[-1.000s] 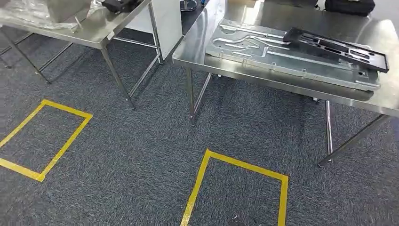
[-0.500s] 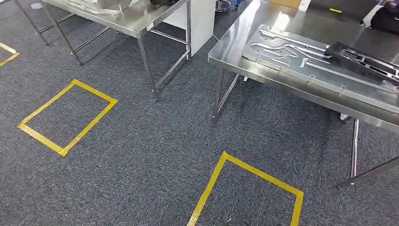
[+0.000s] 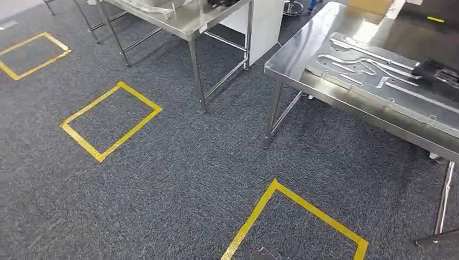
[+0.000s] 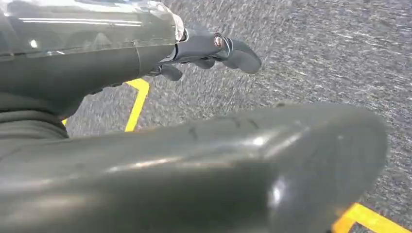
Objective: Take the parts from the cabinet and place them on the table.
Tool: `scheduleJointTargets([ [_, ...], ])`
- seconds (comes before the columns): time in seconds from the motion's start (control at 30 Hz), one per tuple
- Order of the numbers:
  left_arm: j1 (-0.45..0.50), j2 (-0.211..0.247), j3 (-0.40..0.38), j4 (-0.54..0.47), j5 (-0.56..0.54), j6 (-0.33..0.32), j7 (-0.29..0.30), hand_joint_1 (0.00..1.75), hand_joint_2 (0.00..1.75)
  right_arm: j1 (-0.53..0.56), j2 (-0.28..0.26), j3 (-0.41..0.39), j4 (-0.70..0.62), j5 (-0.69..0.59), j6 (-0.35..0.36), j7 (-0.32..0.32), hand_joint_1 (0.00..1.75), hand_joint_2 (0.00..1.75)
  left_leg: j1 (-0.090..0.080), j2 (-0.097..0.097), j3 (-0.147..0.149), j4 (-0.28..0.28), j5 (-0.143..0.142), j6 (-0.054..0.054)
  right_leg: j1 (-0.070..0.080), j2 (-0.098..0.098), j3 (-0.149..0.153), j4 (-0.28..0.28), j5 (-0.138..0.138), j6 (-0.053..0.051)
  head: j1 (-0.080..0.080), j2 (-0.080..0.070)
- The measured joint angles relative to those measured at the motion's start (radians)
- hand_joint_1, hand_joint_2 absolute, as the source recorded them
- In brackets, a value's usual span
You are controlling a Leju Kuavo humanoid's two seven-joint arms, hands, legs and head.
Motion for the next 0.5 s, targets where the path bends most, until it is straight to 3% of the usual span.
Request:
scheduleJointTargets([
  [0.03, 0.001, 0.0, 0.0, 0.0, 0.0, 0.0, 0.0, 0.0, 0.0, -0.002, 0.002, 0.001, 0.0, 0.002, 0.002, 0.0, 0.0, 0.0, 0.001, 0.003, 0.012, -0.022, 0.021, 0.0, 0.0, -0.01, 0.001, 0.0, -0.001, 0.0, 0.0, 0.0],
  [0.1, 0.001, 0.002, -0.001, 0.0, -0.005, 0.0, -0.001, 0.0, 0.0, -0.008, 0.006, 0.002, 0.0, 0.006, 0.005, 0.002, 0.0, 0.0, 0.001, 0.015, 0.098, -0.182, 0.102, 0.003, 0.001, -0.027, 0.004, 0.001, -0.003, 0.004, 0.0, 0.0],
  [0.13, -0.001, 0.003, -0.002, 0.0, -0.007, -0.001, -0.001, 0.0, 0.0, -0.011, 0.009, 0.002, 0.0, 0.006, 0.005, 0.002, 0.0, 0.0, 0.0, 0.04, 0.15, -0.275, 0.137, 0.008, 0.001, -0.035, 0.007, 0.001, -0.005, 0.007, 0.0, 0.0],
  [0.17, -0.007, 0.003, -0.002, 0.0, -0.009, -0.003, -0.001, 0.0, 0.0, -0.012, 0.01, 0.002, 0.0, 0.006, 0.004, 0.002, 0.0, 0.0, -0.011, 0.083, 0.168, -0.32, 0.124, 0.018, 0.009, -0.043, 0.008, 0.003, -0.009, 0.013, 0.0, 0.0],
  [0.2, -0.012, 0.003, -0.003, 0.0, -0.011, -0.006, -0.001, 0.0, 0.0, -0.013, 0.01, 0.002, 0.0, 0.006, 0.004, 0.003, 0.0, 0.0, -0.012, 0.065, 0.168, -0.321, 0.132, 0.028, 0.011, -0.048, 0.007, 0.004, -0.009, 0.019, 0.0, 0.0],
  [0.3, -0.015, 0.004, -0.004, 0.0, -0.018, -0.018, 0.011, 0.0, 0.0, -0.016, 0.011, 0.002, 0.0, 0.006, 0.009, 0.004, 0.0, 0.0, -0.015, 0.042, 0.158, -0.324, 0.137, 0.043, 0.011, -0.07, 0.01, 0.001, -0.008, 0.035, 0.0, 0.0],
  [0.33, -0.016, 0.004, -0.004, 0.0, -0.017, -0.019, 0.014, 0.0, 0.0, -0.017, 0.01, 0.002, 0.0, 0.007, 0.013, 0.004, 0.0, 0.0, -0.006, 0.035, 0.166, -0.333, 0.145, 0.052, 0.005, -0.049, 0.009, 0.009, -0.018, 0.045, 0.0, 0.0],
  [0.37, -0.02, 0.004, -0.004, 0.0, -0.014, -0.019, 0.014, 0.0, 0.0, -0.016, 0.01, 0.002, 0.0, 0.01, 0.016, 0.003, 0.0, 0.0, -0.006, 0.028, 0.164, -0.333, 0.147, 0.057, 0.003, -0.005, -0.005, 0.042, -0.046, 0.047, 0.0, 0.0],
  [0.4, -0.026, 0.004, -0.004, 0.0, -0.008, -0.019, 0.011, 0.0, 0.0, -0.015, 0.01, 0.002, 0.0, 0.013, 0.019, 0.003, 0.0, 0.0, -0.007, 0.02, 0.16, -0.333, 0.149, 0.061, 0.002, 0.014, -0.038, 0.11, -0.088, 0.047, 0.0, 0.0],
  [0.47, -0.03, 0.002, -0.004, 0.0, -0.002, -0.021, 0.005, 0.0, 0.0, -0.008, 0.009, 0.002, 0.001, 0.014, 0.023, 0.004, 0.0, 0.0, -0.01, 0.0, 0.156, -0.333, 0.15, 0.064, 0.002, 0.027, -0.118, 0.273, -0.156, 0.048, 0.0, 0.0],
  [0.5, -0.029, 0.002, -0.004, 0.0, 0.001, -0.021, 0.002, 0.0, 0.0, -0.006, 0.009, 0.002, 0.002, 0.016, 0.023, 0.005, 0.0, 0.0, -0.01, -0.01, 0.155, -0.332, 0.15, 0.064, 0.002, 0.029, -0.143, 0.319, -0.163, 0.048, 0.0, 0.0],
])
